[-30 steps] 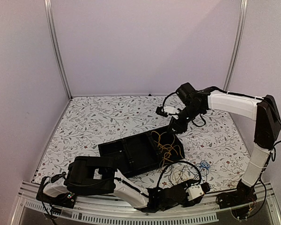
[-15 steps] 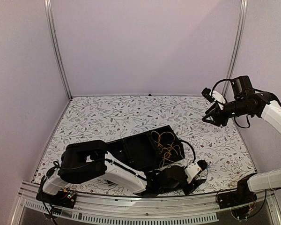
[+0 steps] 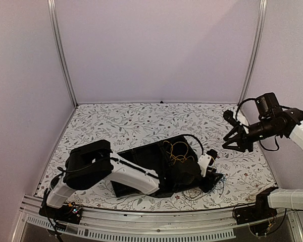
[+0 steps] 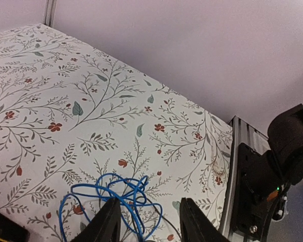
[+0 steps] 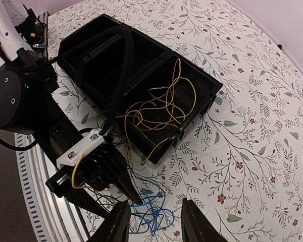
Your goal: Untangle the cables
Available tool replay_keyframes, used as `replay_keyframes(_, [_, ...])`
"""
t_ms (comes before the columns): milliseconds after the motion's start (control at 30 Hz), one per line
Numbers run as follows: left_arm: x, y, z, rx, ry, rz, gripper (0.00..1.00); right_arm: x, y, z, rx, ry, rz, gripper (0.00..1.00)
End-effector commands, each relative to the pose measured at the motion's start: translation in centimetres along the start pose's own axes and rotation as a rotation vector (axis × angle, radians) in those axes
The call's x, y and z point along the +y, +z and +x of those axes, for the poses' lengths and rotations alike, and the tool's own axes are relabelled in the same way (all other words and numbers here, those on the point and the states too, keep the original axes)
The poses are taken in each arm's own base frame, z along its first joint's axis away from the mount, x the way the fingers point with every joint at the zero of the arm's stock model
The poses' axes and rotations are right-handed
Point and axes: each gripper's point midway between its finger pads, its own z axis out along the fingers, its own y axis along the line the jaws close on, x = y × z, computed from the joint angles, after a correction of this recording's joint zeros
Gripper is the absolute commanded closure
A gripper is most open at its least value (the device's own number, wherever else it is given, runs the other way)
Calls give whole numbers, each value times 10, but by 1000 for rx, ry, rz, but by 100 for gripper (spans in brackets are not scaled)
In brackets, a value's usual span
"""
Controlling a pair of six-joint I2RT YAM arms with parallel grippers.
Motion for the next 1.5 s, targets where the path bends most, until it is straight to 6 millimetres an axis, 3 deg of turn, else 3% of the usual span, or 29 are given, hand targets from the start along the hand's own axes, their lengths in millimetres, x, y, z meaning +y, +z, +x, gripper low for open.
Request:
replay_keyframes(0, [13,8,-21,-42,-76,-39,59,16,2,2,9,-11,-110,60])
replay_keyframes(167, [21,15,-32,-61,-124,-70,58,25,14,8,50,-4,-199,55])
replay_keyframes(400, [22,24,-38,-65,-157,-65,57,40,19,1,47,-29,-254,49])
replay_keyframes(600, [22,25,-35,-61,-168,-59,57,36,26,-4,43,-5,-238,48])
replay_keyframes(933, [19,24,-38,-71,-173,-68,56,16,42,-5,55,84,-179,69])
replay_keyframes(1100, [19,25,-36,-67,-179,-76,53,8,42,-12,47,96,-149,93])
replay_keyframes(1167, [22,25,-35,-64,-192,-94,51,5,35,-14,56,89,-116,100])
replay_keyframes(1267, [27,21,-31,-57,-195,-109,48,-7,16,-13,92,43,-22,100])
replay_keyframes(1467, [28,17,-21,-37,-184,-97,45,-71,-57,-16,114,-24,312,100])
